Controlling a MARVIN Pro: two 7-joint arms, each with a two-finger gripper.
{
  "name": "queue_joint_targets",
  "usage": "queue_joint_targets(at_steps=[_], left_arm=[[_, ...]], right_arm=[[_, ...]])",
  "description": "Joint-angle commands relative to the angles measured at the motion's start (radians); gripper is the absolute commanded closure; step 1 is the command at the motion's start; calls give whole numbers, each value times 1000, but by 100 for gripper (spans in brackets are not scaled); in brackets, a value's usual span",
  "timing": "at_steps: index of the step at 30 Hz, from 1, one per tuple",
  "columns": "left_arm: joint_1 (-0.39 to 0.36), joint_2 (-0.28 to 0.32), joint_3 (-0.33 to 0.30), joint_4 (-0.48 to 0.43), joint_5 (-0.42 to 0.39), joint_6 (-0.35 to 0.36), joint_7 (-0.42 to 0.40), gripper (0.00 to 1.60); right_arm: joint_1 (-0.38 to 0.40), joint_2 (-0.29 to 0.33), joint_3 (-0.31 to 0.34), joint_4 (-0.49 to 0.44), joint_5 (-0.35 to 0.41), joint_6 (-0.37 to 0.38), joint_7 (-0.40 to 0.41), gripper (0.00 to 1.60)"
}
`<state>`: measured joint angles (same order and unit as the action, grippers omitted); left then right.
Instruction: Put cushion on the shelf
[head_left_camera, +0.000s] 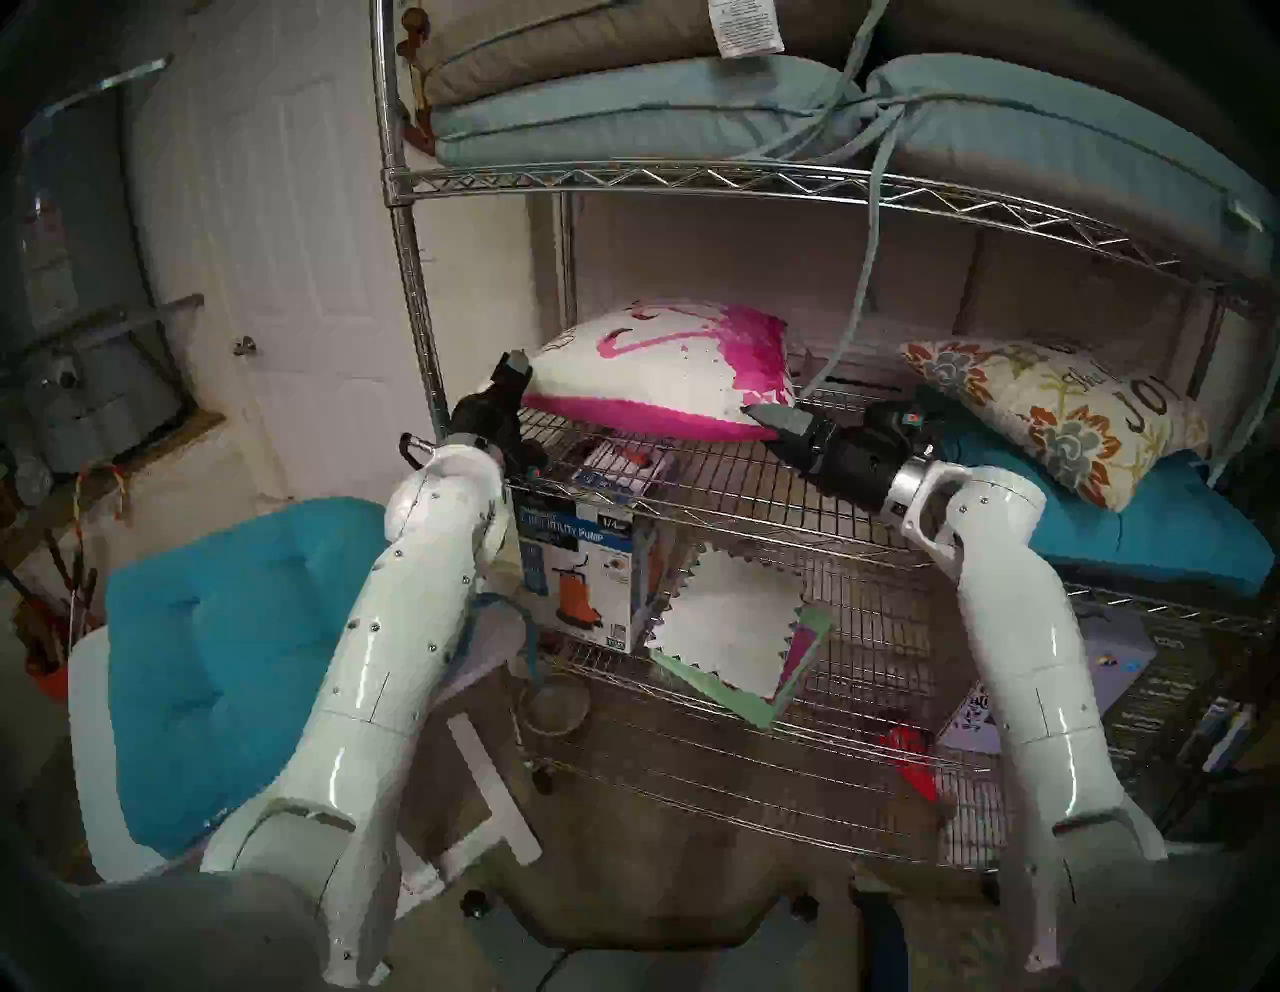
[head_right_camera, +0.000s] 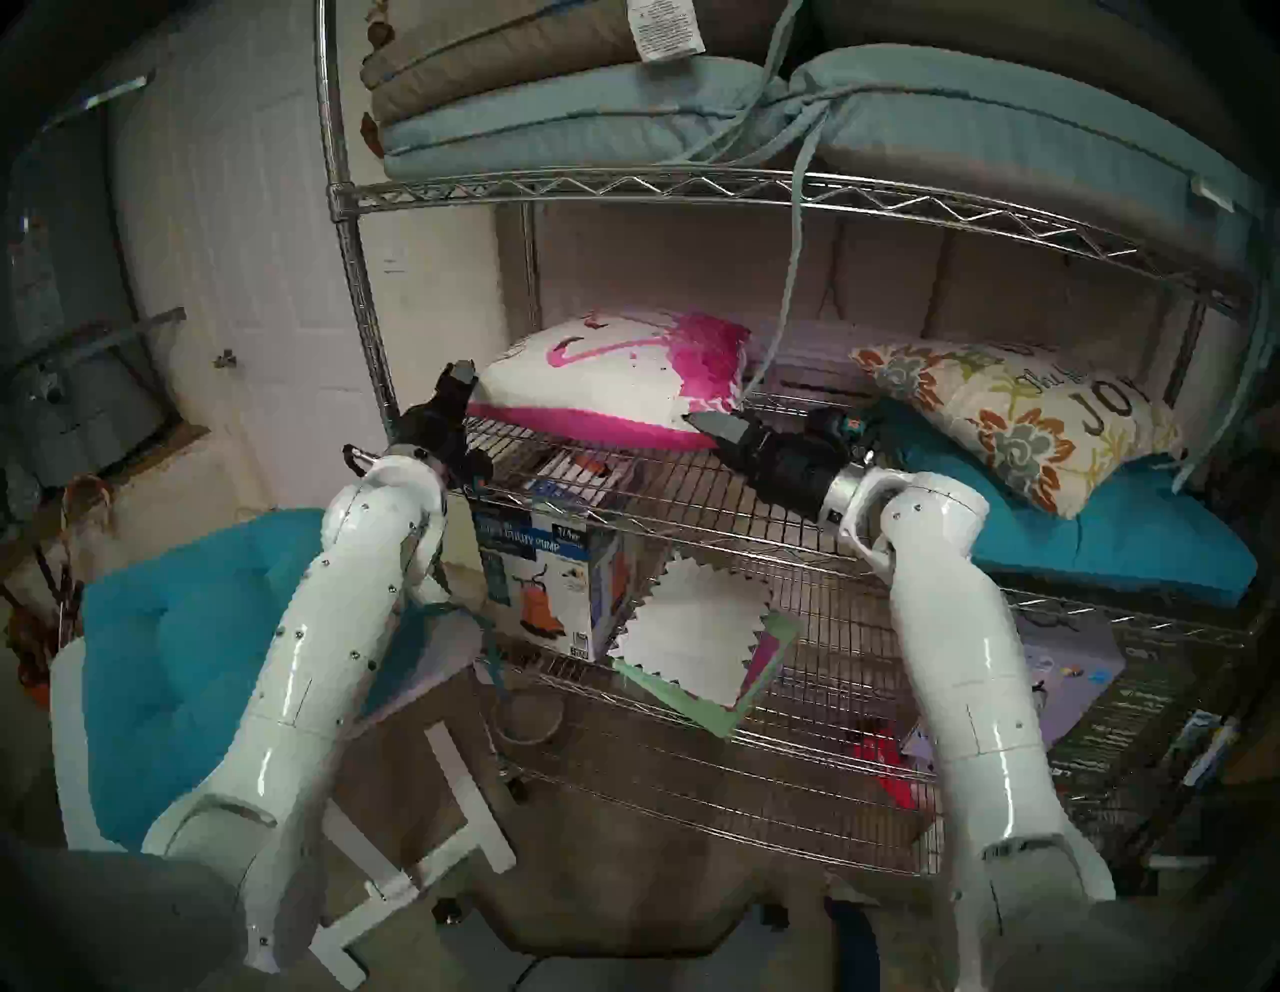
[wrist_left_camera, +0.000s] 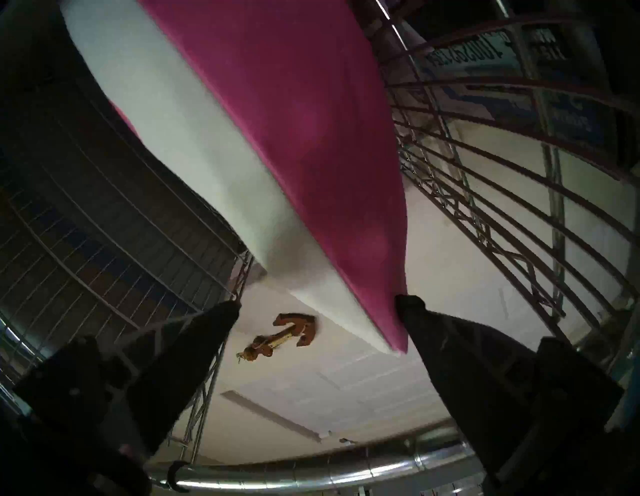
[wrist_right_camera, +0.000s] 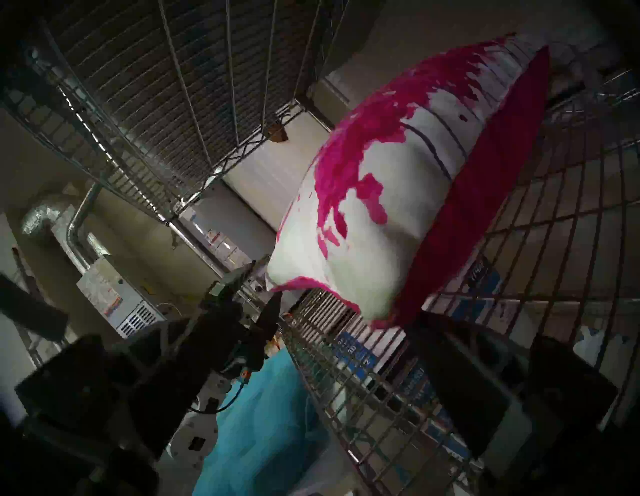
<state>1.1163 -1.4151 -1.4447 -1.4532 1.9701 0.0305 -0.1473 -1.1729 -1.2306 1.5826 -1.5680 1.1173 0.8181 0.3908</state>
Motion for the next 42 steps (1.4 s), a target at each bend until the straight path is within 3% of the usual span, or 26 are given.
queue_joint_targets(at_steps=[1, 22, 42], left_arm=[[48, 17, -12, -112, -5, -10, -11, 0], [159, 16, -31, -286, -18, -31, -95, 0], [346, 18, -52, -553, -38, -26, -184, 0]], right_arm=[[-48, -23, 28, -94, 31, 11, -18, 0], [-141, -62, 85, -220, 66, 54, -88, 0], [-261, -116, 157, -454, 130, 124, -155, 0]])
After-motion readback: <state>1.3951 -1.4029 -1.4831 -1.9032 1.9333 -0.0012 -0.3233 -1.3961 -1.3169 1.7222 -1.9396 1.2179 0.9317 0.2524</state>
